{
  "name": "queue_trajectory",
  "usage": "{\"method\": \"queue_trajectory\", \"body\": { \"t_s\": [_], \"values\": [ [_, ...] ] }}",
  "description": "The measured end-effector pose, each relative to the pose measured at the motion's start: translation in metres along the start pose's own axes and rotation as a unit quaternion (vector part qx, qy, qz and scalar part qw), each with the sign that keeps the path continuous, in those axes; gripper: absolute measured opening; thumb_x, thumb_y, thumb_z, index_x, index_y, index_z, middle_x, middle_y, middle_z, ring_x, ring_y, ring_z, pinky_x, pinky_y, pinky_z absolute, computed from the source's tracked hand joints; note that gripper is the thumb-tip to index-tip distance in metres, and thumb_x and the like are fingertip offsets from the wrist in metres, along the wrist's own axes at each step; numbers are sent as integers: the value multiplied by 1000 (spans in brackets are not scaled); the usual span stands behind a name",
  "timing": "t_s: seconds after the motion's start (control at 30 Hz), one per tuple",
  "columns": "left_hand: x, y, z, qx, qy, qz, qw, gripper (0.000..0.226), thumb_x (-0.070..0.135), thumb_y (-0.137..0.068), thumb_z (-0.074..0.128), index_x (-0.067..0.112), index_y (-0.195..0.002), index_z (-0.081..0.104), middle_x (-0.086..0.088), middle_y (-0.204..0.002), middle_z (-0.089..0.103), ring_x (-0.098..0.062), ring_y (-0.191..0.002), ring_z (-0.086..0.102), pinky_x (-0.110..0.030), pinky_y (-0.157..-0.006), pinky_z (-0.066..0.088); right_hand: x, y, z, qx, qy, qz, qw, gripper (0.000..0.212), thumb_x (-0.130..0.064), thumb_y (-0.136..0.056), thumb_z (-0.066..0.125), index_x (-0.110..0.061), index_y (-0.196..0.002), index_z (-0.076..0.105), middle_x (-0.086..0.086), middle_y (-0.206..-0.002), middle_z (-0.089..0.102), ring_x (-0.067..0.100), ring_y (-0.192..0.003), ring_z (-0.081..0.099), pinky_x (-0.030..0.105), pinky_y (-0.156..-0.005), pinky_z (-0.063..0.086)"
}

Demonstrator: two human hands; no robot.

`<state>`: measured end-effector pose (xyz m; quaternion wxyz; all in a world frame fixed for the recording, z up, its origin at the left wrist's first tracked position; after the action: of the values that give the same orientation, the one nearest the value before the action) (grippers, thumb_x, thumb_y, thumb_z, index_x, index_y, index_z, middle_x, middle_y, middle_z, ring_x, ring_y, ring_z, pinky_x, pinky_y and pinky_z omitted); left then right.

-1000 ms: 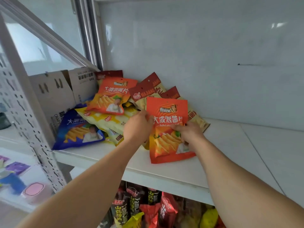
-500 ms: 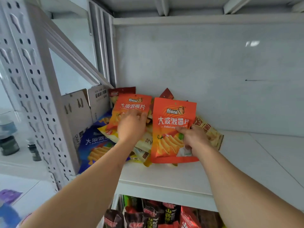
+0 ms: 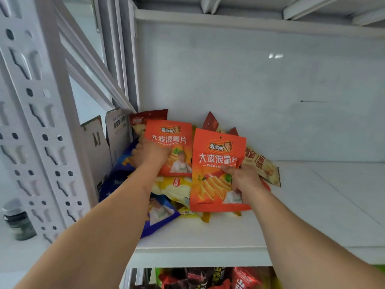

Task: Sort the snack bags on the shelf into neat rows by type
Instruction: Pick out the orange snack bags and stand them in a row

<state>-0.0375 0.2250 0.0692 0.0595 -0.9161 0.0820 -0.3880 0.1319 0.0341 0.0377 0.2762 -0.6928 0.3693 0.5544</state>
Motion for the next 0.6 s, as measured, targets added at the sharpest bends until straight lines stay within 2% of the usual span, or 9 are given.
{"method": "queue_trajectory", "body": {
  "t_s": [0.13,0.23,0.3,0.4,0.47,0.53,0.6],
  "values": [
    [6,0,-3,-3,40,0,999,96,47,-80,77,10,-150,23,-15,-141,46,-39,-125,50,-53,-101,41,3,2,3,1,7,10,1000,21,-35,-85,76,-17,-93,69,4,-81,70,18,-55,55,24,-44,38],
    [5,-8,-2,-19,99,-3,995,68,36,-84,75,8,-134,39,-8,-121,61,-34,-109,61,-46,-91,48,3,8,0,-3,11,23,1000,21,-33,-89,73,-13,-93,66,9,-77,66,19,-50,51,19,-40,36],
    [2,-13,-2,-58,131,-8,990,58,41,-78,79,8,-117,52,-5,-110,66,-31,-99,65,-44,-91,53,3,11,-5,-9,18,27,999,22,-31,-92,69,-10,-97,65,16,-80,61,19,-49,47,15,-35,32],
    [-3,-8,-5,-88,213,-21,973,48,27,-75,83,9,-115,63,-12,-112,68,-34,-102,65,-48,-95,53,4,13,-12,-20,35,28,999,31,-39,-94,64,-10,-105,66,18,-94,72,22,-61,58,23,-49,44],
    [-6,0,-8,-88,240,-9,967,39,21,-78,81,12,-112,63,-11,-112,68,-34,-103,64,-49,-97,52,6,14,-18,-19,48,37,998,37,-43,-93,63,-8,-106,66,17,-93,73,25,-66,60,31,-58,46],
    [-8,9,-8,-97,283,-7,954,29,16,-81,78,17,-105,62,-11,-113,69,-33,-104,65,-49,-97,53,6,17,-28,-8,51,41,998,36,-39,-95,63,-6,-108,65,14,-82,65,23,-60,55,31,-57,42],
    [-10,22,-8,-113,320,-8,941,24,13,-85,75,21,-103,60,-9,-112,69,-32,-103,65,-48,-96,53,6,21,-37,6,30,37,999,32,-37,-95,63,-7,-109,64,15,-87,64,25,-62,57,29,-57,40]
  ]
}}
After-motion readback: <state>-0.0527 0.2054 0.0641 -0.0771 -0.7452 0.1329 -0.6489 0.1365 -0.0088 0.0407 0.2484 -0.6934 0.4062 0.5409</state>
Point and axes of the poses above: each hand's wrist, its own y-axis away from the middle knuckle, its own z-axis out of the palm, x = y × z, the point moved 1 cm from there along -y, towards the middle knuckle
